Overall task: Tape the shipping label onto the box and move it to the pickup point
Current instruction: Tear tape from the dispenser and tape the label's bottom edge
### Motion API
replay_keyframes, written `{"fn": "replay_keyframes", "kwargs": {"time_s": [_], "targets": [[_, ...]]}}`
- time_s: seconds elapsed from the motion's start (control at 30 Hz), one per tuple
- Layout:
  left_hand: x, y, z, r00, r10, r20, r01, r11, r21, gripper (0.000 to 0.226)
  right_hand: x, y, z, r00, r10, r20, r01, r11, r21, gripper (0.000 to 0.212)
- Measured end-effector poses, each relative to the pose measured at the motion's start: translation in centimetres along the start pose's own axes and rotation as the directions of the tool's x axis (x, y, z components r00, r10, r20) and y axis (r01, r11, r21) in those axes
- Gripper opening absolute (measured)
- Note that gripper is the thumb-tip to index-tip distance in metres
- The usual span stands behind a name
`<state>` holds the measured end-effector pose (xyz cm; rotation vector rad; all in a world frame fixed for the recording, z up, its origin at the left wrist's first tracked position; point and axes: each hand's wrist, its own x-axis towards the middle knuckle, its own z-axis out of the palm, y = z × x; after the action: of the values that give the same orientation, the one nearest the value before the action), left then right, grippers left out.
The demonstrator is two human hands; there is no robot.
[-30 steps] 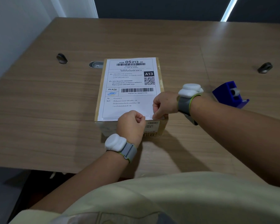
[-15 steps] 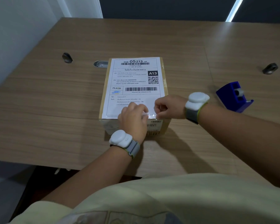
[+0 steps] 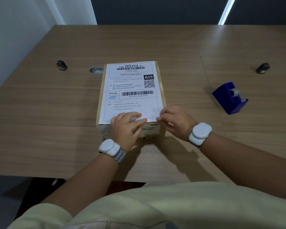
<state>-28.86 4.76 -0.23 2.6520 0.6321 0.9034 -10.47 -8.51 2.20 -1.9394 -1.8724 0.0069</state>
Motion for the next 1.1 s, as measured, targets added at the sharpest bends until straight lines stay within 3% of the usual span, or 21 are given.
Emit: {"fn": "replay_keyframes", "kwargs": {"time_s": [0.13, 0.23, 0.33, 0.5, 0.63, 0.77, 0.93, 1.1], "targets": [[0.3, 1.2, -0.5, 0.990, -0.135, 0.029, 0.138, 0.984, -0.113, 0.017, 0.0, -1.3, -0.3, 0.990, 0.138, -0.023, -0.139, 0.990, -0.012, 0.028], [0.7, 1.9, -0.3, 0.985, -0.175, 0.009, 0.175, 0.981, -0.086, 0.019, 0.6, -2.2, 0.5, 0.976, 0.207, -0.063, -0.212, 0.973, -0.089, 0.027], [1.0, 1.2, 0.0, 0.994, -0.113, -0.003, 0.112, 0.992, -0.052, 0.021, 0.7, -2.3, 1.0, 0.974, 0.211, -0.081, -0.219, 0.970, -0.104, 0.020], [1.1, -0.7, -0.3, 0.995, 0.069, 0.067, -0.061, 0.992, -0.107, 0.012, -0.5, -0.9, 0.7, 0.983, 0.167, -0.079, -0.166, 0.986, 0.023, 0.007], [-0.3, -1.9, -0.8, 0.996, 0.084, 0.024, -0.080, 0.989, -0.122, 0.021, -2.1, 0.7, 0.6, 0.990, 0.116, -0.086, -0.109, 0.991, 0.083, 0.033], [0.4, -0.4, -1.2, 0.996, -0.047, -0.070, 0.036, 0.989, -0.144, 0.021, -3.9, 2.2, -0.9, 0.962, 0.222, -0.160, -0.190, 0.963, 0.192, 0.040], [6.9, 7.4, 1.9, 0.998, -0.007, -0.060, -0.007, 0.976, -0.218, 0.032, -6.7, 7.8, -4.3, 0.875, 0.432, -0.218, -0.365, 0.885, 0.290, 0.039], [14.5, 16.0, 7.1, 0.977, 0.094, 0.191, -0.034, 0.955, -0.295, 0.055, -9.7, 14.6, -7.9, 0.639, 0.758, -0.132, -0.620, 0.609, 0.495, 0.033]]}}
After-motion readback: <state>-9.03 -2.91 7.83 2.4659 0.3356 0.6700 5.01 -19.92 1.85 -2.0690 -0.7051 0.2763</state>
